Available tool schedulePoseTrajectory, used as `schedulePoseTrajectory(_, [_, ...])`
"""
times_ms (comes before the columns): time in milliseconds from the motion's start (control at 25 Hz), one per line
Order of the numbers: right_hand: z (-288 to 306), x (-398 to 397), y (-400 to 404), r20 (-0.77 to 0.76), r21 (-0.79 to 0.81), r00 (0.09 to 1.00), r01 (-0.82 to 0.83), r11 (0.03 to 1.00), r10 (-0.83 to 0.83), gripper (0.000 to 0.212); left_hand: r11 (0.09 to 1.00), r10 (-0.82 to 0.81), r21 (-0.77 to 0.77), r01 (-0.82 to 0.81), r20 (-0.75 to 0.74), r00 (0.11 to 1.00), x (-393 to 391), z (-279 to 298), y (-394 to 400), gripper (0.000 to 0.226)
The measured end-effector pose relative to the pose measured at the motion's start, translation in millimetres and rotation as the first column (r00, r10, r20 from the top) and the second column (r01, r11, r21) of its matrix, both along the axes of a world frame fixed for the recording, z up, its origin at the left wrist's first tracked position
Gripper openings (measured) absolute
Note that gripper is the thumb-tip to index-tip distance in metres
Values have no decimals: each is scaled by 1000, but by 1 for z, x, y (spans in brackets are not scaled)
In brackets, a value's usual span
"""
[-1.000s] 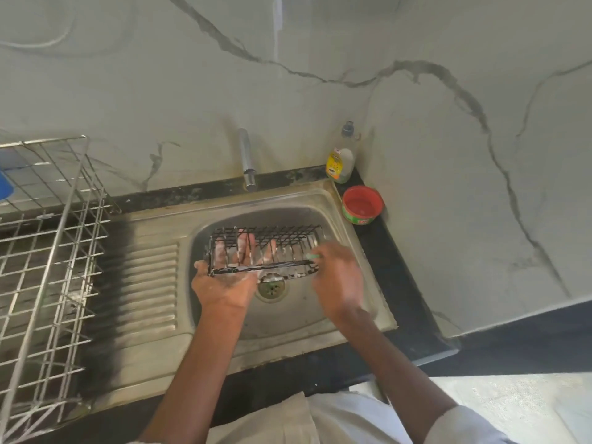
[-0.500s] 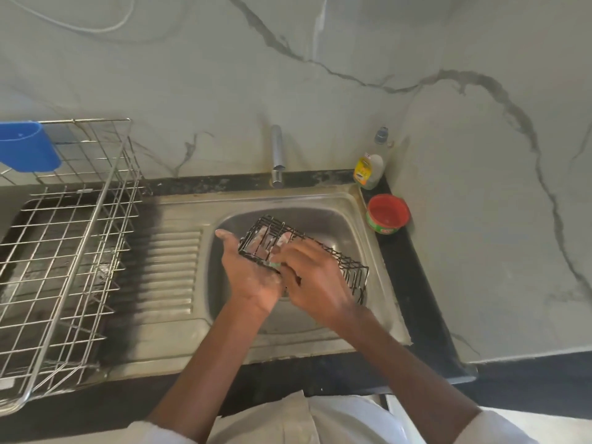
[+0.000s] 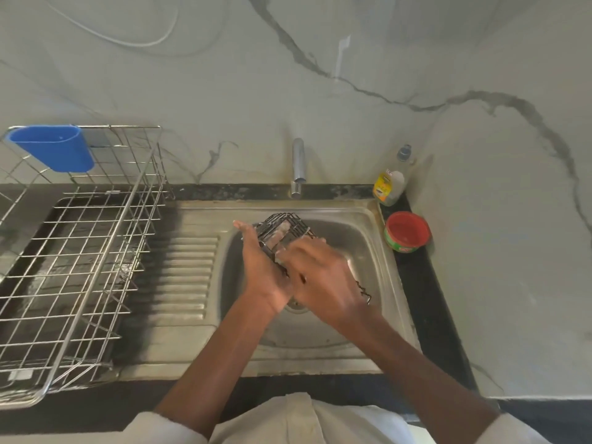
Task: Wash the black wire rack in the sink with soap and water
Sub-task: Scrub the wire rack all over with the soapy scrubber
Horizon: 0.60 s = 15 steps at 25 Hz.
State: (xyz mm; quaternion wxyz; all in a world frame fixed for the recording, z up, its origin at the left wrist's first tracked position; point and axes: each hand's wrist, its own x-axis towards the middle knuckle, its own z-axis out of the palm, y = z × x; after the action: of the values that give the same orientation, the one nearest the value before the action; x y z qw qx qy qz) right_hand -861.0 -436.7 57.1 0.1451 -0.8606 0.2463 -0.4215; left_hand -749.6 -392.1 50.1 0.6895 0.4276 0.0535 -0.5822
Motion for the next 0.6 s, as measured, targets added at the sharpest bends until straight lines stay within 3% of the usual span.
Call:
schedulePoseTrajectory(120, [15, 11, -7, 105, 155, 972, 192, 969, -209, 17, 1000, 0, 5, -1, 65, 998, 2, -1, 0, 105])
schedulePoseTrajectory(240, [9, 14, 9, -13, -37, 1000, -6, 999, 5, 13, 998, -28, -50, 27, -5, 1000, 3, -1, 8, 103])
schedulePoseTrajectory(360, [15, 14, -2, 91, 173, 973, 195, 965, -213, 14, 999, -18, -27, 17, -22, 1000, 2, -6, 10, 107])
schedulePoseTrajectory(400, [17, 14, -3, 100, 165, 974, 185, 969, -203, 13, 999, -11, -32, 10, -28, 1000, 0, -4, 11, 104])
schedulePoseTrajectory(520, [13, 22, 12, -12, -6, 995, -95, 995, 95, 12, 995, -12, -100, 7, -53, 999, -3, 2, 14, 91])
schedulePoseTrajectory(600, [11, 19, 13, 23, 94, 1000, 16, 995, -18, 15, 998, 2, -67, -5, -50, 999, -2, 2, 15, 90])
